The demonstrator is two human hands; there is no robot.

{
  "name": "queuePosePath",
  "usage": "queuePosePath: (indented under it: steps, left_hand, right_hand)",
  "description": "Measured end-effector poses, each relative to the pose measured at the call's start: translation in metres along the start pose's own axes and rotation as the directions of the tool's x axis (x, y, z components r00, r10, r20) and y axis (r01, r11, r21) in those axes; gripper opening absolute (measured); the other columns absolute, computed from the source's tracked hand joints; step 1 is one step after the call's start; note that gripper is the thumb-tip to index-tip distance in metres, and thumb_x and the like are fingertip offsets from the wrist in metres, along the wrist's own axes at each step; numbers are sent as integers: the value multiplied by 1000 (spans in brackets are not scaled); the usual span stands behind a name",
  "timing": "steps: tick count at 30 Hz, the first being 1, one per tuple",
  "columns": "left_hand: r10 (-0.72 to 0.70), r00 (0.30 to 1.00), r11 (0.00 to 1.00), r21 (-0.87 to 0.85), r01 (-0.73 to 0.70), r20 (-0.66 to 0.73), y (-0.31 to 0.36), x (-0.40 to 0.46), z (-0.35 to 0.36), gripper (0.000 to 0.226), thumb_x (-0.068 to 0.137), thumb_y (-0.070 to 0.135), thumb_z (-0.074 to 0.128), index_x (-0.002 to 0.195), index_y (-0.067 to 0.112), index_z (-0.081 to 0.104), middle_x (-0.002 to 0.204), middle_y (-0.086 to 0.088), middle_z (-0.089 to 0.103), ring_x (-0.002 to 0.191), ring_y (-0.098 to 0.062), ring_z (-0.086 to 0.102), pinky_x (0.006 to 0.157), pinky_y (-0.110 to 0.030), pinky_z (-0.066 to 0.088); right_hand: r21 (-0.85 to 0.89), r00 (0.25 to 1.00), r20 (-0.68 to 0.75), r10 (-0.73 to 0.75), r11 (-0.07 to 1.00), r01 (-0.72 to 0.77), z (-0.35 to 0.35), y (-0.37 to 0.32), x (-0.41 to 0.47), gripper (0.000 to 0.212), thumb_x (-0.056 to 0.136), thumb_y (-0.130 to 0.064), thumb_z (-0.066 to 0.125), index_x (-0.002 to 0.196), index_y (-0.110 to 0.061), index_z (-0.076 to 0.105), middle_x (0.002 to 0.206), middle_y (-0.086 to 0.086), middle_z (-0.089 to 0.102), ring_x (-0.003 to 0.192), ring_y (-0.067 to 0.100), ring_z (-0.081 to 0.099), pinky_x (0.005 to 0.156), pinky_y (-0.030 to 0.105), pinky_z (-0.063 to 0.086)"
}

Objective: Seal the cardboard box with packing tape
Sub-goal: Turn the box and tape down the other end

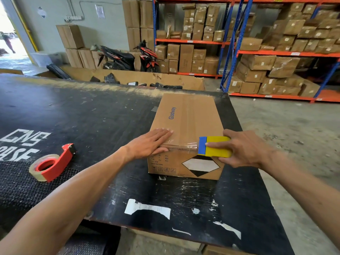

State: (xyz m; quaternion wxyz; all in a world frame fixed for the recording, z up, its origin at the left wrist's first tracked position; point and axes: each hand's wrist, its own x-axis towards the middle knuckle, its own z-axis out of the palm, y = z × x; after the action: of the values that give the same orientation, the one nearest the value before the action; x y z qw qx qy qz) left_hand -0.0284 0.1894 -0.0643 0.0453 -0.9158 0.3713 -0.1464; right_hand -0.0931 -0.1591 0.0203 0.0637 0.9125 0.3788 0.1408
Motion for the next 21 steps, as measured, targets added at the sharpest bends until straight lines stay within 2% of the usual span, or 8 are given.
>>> queuePosePath:
  steps: [5,8,11,14,17,21]
  left_hand:
    - [71,996,993,90,-76,49,10,6,-8,79,98,55,29,158,12,1,159,-21,26,147,-30,26,123,-45,12]
    - [136,991,986,97,-137,20,27,32,-19,77,98,54,30,158,13,5,162,-19,17,151,-29,15,122,-48,7]
    - [179,983,981,74,-182,40,46,62,-14,66,104,49,15,157,11,8,164,-11,9,152,-21,4,124,-43,2]
    - [109,982,994,-29,-105,157,53,72,-2,66,103,51,9,157,12,6,165,-7,5,151,-13,-1,123,-31,-1]
    - [94,978,993,-82,-80,186,51,73,-6,70,100,55,10,158,14,7,165,-5,5,151,-15,3,123,-30,3]
    - [73,975,994,-96,-53,209,49,71,-6,69,102,54,16,158,15,4,166,-4,6,152,-17,5,121,-28,1]
  right_hand:
    - [2,996,63,66,998,-66,3,2,-1,58,75,-65,41,128,-51,60,76,-3,46,50,16,42,47,26,28]
    - [-34,993,90,78,997,-75,0,4,2,64,74,-70,31,133,-56,51,81,-2,48,57,18,48,50,28,26]
    - [-46,993,94,75,996,-71,-1,5,4,65,73,-72,30,133,-58,49,81,-3,47,58,19,48,51,28,26]
    - [-62,996,70,47,997,-43,4,7,6,59,75,-69,41,131,-55,54,79,-4,46,54,17,44,50,26,26]
    - [-60,999,50,21,998,-18,9,9,3,55,76,-65,48,128,-52,60,77,-2,50,49,16,40,45,25,29]
    - [-8,999,46,-19,1000,20,0,15,-11,54,80,-64,46,128,-48,62,78,1,52,48,18,46,40,26,32]
